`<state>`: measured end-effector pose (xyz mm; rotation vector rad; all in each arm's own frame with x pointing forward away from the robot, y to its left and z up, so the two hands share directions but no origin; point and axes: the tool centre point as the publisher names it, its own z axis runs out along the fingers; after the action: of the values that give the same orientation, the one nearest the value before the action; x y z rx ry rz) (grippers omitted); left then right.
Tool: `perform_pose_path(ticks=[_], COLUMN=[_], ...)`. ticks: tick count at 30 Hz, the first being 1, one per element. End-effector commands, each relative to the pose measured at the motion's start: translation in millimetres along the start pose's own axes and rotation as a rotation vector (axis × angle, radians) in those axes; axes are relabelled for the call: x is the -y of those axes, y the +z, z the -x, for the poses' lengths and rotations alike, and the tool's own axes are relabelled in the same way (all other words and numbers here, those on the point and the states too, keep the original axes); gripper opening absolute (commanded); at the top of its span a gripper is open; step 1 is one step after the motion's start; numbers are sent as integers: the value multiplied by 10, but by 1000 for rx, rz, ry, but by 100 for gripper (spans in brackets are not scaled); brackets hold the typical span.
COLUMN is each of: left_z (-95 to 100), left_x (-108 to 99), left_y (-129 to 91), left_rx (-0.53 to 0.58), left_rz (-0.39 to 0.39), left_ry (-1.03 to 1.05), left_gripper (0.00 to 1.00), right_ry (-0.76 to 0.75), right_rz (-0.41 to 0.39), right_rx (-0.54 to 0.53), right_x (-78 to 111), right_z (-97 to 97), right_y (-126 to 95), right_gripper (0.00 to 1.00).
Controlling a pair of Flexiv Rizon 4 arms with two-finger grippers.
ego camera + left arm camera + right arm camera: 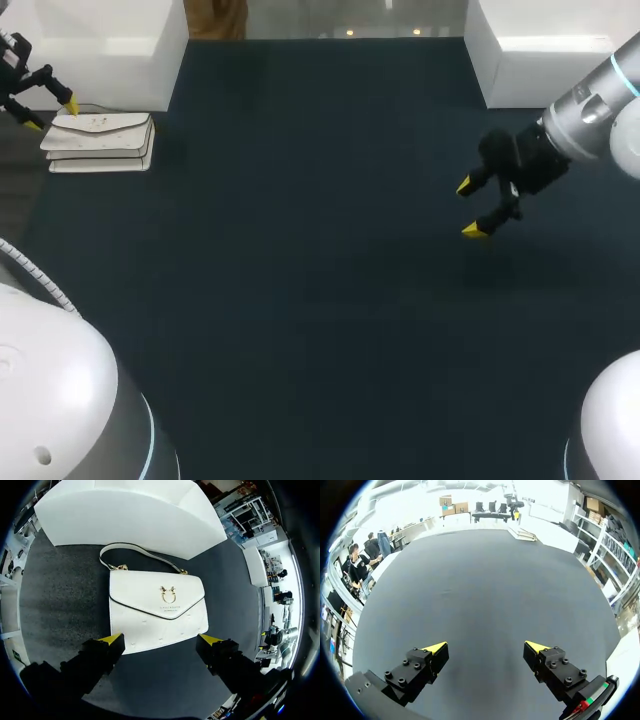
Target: Pick up the bag, open it, inspect its contents, close it, and place it on the opposite side
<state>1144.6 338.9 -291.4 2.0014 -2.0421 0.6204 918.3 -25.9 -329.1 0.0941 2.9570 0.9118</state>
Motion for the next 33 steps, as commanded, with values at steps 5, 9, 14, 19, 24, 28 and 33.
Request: perform_pose_path(ticks=[5,9,14,19,24,28,33], left_z=[253,364,451,494,527,545,559], left_x=[160,175,178,178,159,168,198], left_y=[34,39,102,196,268,292,312], left_rx=[-117,-137,-167,-190,-226,-259,-300], left_rz=[61,46,44,56,46,26,-5], left_ry=[-19,-53,-82,-113,-152,-175,-203], left_gripper=[100,100,100,100,97,85,61], right_ry=[0,0,0,0,0,0,0], right_rz=[2,2,2,2,2,2,2], right_rx=[-31,-31,-31,-31,-31,-31,-31], right_x=[11,11,11,11,11,11,11], right_z=[61,61,61,61,61,61,61], right_y=[10,10,10,10,10,10,10], right_gripper=[100,100,100,100,100,100,100])
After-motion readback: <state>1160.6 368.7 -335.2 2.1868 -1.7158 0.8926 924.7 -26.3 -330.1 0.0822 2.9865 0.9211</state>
